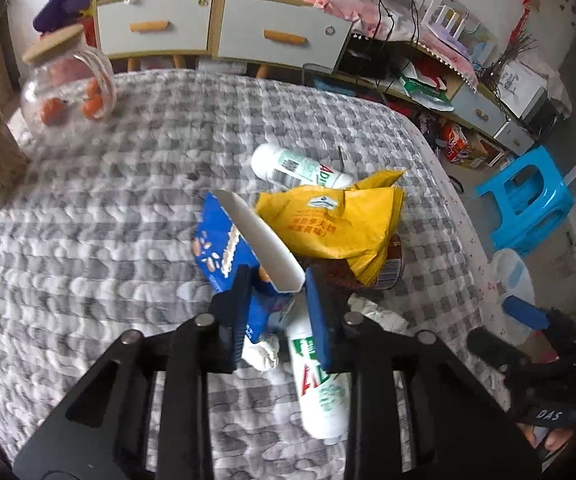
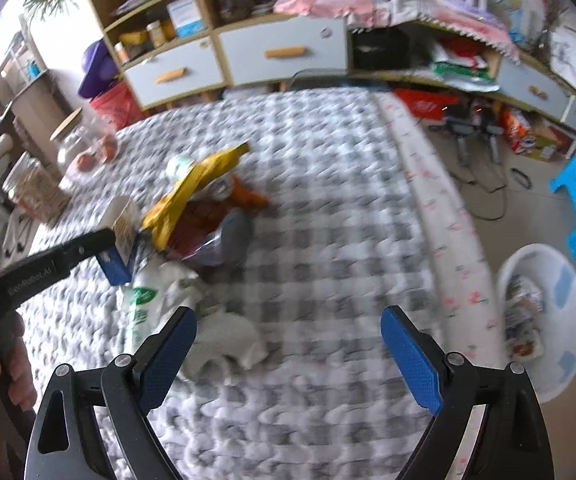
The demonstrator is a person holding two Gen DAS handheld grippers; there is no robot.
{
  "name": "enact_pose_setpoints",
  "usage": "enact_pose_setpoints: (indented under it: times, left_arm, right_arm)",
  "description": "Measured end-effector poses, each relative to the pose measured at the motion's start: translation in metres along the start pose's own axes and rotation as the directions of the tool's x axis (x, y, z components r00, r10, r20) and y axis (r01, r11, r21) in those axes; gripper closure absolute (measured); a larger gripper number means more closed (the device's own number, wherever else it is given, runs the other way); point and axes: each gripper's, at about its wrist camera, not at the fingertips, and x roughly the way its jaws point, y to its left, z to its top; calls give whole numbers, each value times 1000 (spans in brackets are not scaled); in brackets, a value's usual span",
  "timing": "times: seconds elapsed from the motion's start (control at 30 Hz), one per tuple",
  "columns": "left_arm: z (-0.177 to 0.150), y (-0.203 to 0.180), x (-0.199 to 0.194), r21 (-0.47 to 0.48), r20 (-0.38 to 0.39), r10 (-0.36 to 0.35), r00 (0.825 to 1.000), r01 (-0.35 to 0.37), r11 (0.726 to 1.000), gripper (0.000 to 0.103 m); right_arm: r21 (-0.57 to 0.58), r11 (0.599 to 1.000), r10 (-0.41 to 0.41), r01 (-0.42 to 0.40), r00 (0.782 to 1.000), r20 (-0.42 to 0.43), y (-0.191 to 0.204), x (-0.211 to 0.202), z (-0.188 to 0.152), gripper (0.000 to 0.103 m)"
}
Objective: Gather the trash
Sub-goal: 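Grasp the white tissue box with the left gripper while the right grasps crumpled tissue, then carry the tissue to the bin with the right gripper while the left carries the tissue box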
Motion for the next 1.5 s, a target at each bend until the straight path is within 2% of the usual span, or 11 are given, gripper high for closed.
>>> enact_pose_setpoints:
  times: [0.13,0.33,0.43,0.57,0.67,0.7,0.83,1.07,1.5]
  left_arm:
    - [-3,13,-7,-21,3,-7,1000,7,1000,79]
    - [-9,27,-17,-50,14,21,1000,-20,999,82]
    - [-11,34,-20,-66,17,24,1000,-23,998,83]
    - [-13,40,-25,-75,23,19,1000,-17,997,84]
    - [-15,41,-28,-79,29,10,1000,-8,997,84]
    - [-15,41,-29,-80,30,7,1000,-5,997,84]
    - [-16,38,-38,-78,48,-11,999,14,997,84]
    - [-14,17,-48,-50,75,-60,995,64,997,84]
    - [-16,-55,-43,62,71,-149,986,145,987,84]
  right_arm:
    - [-18,999,48,-49,998,-44,16,13,-2,8]
    - [1,990,142,-143,983,-119,37,32,-5,9]
    - [-7,989,143,-145,980,-142,45,42,-7,12]
    - [-29,989,139,-147,974,-180,55,56,-9,48]
    - [-53,987,139,-150,974,-178,58,56,-9,65]
    - [-59,986,142,-154,974,-177,59,54,-9,67]
    - [-71,983,159,-171,976,-151,56,41,-8,70]
    - [-24,982,186,-189,979,-78,23,6,-5,70]
    - [187,975,112,-119,993,47,-92,-44,-9,70]
